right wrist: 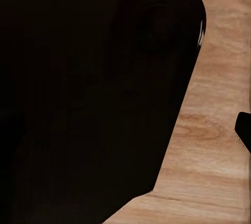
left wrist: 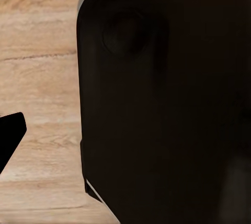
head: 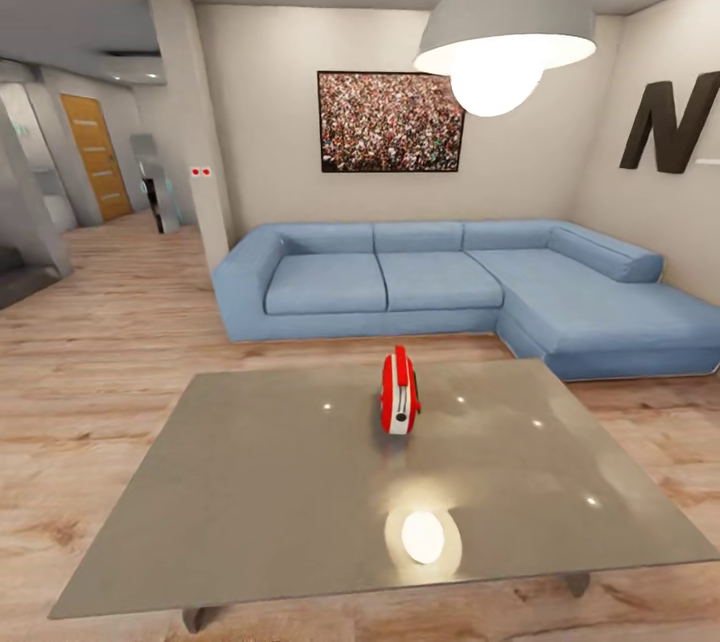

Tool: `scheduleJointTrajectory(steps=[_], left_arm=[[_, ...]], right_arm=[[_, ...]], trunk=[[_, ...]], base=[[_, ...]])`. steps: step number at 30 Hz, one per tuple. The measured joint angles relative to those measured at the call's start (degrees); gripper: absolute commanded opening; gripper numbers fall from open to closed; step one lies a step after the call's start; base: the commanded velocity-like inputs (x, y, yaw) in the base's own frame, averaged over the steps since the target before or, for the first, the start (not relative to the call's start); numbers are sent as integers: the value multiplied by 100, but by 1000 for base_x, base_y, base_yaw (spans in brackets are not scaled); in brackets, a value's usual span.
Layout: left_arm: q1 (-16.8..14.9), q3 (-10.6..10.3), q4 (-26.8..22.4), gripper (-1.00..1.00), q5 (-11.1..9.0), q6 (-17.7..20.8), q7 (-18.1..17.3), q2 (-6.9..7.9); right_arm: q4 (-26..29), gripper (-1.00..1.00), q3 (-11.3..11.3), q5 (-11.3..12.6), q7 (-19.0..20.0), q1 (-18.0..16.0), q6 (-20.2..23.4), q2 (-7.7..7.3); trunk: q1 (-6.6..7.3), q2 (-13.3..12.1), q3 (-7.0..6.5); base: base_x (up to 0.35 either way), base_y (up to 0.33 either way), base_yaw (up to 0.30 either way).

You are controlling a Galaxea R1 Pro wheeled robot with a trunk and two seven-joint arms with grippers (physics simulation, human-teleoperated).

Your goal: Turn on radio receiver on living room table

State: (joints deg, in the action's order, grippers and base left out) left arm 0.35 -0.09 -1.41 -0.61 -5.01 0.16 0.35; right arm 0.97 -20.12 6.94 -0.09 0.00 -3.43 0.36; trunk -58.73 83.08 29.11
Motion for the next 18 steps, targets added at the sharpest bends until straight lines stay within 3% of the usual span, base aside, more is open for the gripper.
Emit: scheduleJointTrajectory(steps=[13, 18], left_arm=[[0, 0, 0, 100, 2, 0, 1, -1], [0, 0, 0, 100, 0, 0, 1, -1]], right_arm=[[0, 100, -9, -7, 0, 0, 0, -1], [0, 100, -9, -6, 0, 0, 0, -1]], trunk=[[0, 0, 7], [0, 0, 7]], base=[[187, -170, 46], [74, -64, 0]])
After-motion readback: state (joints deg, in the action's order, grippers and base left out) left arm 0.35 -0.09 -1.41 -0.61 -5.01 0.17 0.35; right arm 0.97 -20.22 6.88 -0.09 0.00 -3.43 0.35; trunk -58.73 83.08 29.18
